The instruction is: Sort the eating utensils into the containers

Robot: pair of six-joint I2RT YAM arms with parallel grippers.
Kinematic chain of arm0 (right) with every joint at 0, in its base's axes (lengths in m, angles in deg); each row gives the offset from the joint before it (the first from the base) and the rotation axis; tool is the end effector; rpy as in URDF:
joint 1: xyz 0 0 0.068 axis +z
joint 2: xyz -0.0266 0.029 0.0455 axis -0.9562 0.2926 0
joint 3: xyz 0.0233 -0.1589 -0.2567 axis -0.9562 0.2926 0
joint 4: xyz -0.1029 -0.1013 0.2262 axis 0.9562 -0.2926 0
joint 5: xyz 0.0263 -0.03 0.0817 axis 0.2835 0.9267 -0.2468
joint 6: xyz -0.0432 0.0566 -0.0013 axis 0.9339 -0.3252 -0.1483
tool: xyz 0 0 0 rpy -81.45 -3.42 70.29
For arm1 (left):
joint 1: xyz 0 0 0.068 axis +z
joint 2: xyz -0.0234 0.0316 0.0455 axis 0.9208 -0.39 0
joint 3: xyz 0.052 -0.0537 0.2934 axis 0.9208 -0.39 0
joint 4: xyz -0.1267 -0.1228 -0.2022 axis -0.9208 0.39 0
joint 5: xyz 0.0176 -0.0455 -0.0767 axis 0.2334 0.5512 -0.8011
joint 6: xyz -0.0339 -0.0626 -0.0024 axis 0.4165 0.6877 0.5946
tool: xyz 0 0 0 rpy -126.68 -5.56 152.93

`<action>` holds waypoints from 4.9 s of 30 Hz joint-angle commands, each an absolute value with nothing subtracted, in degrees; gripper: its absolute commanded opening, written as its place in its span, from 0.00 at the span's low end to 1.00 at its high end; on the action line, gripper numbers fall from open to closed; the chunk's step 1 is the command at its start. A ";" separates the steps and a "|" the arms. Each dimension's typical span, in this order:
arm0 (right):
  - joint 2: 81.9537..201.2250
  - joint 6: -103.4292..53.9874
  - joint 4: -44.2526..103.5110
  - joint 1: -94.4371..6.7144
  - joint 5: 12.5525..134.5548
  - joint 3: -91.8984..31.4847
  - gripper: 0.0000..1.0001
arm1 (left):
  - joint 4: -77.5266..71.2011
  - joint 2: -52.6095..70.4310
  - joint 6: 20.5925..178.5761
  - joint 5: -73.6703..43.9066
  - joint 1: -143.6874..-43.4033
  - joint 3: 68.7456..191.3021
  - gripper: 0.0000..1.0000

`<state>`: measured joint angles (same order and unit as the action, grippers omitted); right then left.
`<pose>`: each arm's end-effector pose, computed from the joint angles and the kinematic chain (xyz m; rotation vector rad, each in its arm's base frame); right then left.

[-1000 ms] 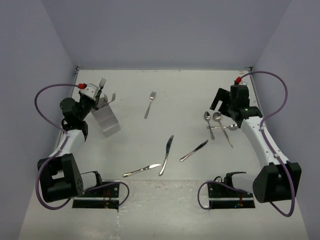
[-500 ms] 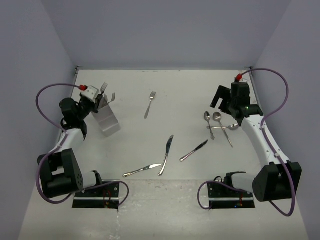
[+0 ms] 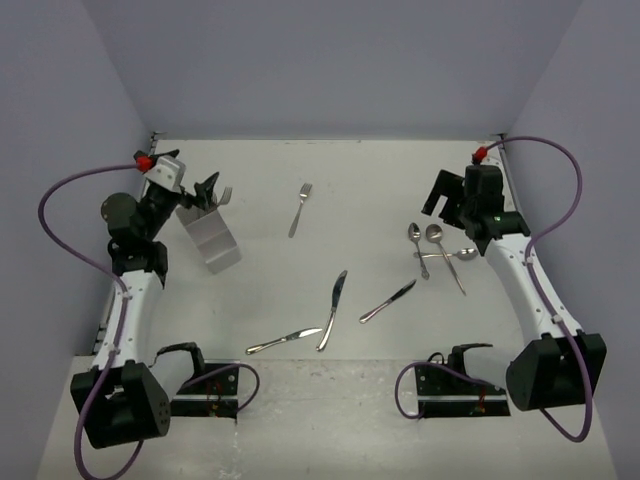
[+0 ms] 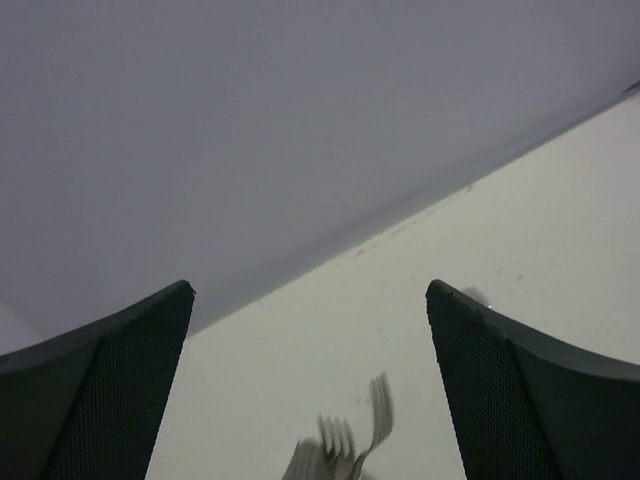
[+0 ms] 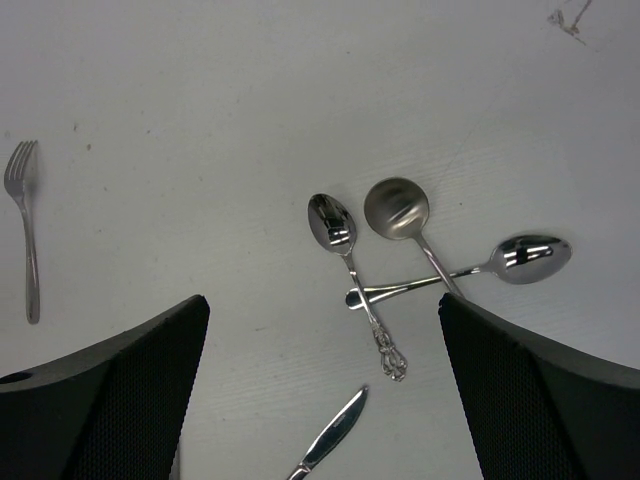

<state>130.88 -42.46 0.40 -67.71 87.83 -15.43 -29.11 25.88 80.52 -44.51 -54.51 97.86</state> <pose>0.2813 0.0191 0.3249 0.4387 2.2131 0.1484 0.2447 0.0174 0.3620 0.4831 1.3574 -0.1767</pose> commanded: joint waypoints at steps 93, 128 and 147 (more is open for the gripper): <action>125.02 -41.64 -0.54 -67.80 85.16 -11.17 0.99 | -2.30 0.32 53.74 -49.42 -83.03 123.50 1.00; 126.69 -43.22 -0.71 -67.71 75.13 -10.21 0.99 | 21.62 -56.05 52.50 -33.60 -95.96 168.80 0.90; 125.11 -43.31 0.52 -67.80 75.83 -9.50 0.99 | 29.09 -48.15 48.81 -27.27 -96.14 163.06 0.00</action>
